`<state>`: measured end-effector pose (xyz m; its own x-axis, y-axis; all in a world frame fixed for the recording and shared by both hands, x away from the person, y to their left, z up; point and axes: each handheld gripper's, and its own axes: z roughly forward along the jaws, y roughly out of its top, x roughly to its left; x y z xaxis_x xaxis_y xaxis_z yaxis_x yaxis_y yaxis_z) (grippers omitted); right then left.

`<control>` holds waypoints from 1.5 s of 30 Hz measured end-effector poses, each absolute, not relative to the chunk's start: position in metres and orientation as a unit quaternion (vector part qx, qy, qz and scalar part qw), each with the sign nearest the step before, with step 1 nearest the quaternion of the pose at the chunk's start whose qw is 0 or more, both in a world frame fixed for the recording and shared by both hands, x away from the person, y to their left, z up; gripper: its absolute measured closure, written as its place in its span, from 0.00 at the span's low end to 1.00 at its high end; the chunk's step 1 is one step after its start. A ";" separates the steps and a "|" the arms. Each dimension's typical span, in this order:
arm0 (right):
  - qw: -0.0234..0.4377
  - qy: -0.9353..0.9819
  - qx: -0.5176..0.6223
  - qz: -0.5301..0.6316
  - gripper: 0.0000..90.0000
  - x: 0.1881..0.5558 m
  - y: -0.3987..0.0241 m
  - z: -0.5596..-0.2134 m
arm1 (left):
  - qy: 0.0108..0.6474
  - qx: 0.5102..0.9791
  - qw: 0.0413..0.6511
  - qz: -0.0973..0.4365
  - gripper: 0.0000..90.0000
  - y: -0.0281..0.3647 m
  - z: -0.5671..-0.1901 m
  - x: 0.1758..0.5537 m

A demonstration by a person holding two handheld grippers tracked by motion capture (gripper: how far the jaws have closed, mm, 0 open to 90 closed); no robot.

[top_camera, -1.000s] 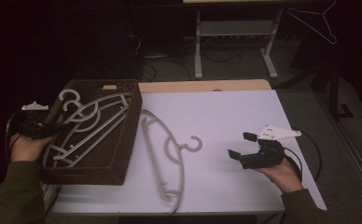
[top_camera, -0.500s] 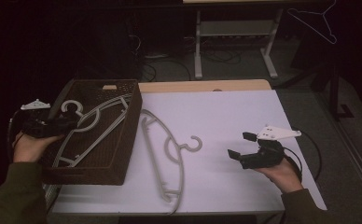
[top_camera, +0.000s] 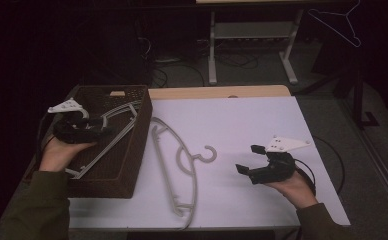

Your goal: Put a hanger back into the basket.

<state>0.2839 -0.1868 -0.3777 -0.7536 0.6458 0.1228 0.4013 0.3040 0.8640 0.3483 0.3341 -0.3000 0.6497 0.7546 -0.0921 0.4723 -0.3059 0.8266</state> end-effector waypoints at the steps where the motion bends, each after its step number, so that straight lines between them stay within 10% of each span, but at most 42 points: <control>1: 0.125 0.798 0.328 0.490 0.16 0.284 -0.187 -0.378 | 0.387 0.792 0.444 0.159 0.34 0.334 -0.300 0.348; 26: 0.037 0.866 0.259 0.425 0.97 0.286 -0.077 -0.414 | 0.298 0.813 0.492 0.089 0.23 0.188 -0.336 0.326; 45: 0.009 0.911 0.211 0.356 0.99 0.278 -0.026 -0.444 | 0.326 0.813 0.476 0.081 0.23 0.177 -0.360 0.333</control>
